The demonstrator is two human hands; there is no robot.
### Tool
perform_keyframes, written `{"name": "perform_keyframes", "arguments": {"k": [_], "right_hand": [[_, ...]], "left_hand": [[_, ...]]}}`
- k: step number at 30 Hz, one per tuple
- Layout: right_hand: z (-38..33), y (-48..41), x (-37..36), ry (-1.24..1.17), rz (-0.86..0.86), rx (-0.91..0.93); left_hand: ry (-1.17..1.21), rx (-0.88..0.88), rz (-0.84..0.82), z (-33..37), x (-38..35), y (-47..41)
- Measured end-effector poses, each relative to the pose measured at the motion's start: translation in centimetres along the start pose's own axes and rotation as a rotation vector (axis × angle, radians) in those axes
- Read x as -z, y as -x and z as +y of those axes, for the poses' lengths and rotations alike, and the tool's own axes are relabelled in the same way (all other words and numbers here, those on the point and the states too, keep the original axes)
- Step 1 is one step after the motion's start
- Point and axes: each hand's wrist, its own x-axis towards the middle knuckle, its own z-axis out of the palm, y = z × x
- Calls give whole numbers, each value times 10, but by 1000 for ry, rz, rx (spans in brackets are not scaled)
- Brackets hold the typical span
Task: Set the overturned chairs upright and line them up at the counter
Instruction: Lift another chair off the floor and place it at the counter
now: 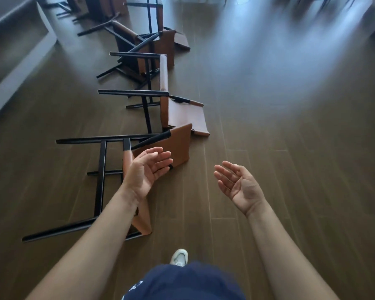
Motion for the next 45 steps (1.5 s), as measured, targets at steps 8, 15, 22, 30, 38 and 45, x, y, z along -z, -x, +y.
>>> {"name": "perform_keyframes", "arguments": {"k": [8, 15, 22, 30, 38, 45], "right_hand": [[-107, -84, 12, 51, -54, -1], [-223, -165, 43, 173, -116, -38], [-291, -238, 37, 291, -215, -143], [-330, -346, -20, 387, -345, -232], [-349, -447, -98, 569, -413, -330], [-350, -508, -151, 679, -494, -466]], "left_hand": [[22, 35, 36, 0, -79, -96], [245, -48, 231, -14, -141, -162], [386, -174, 363, -19, -185, -216], [314, -270, 500, -2, -207, -293], [249, -319, 610, 39, -213, -379], [339, -386, 734, 61, -221, -409]]}}
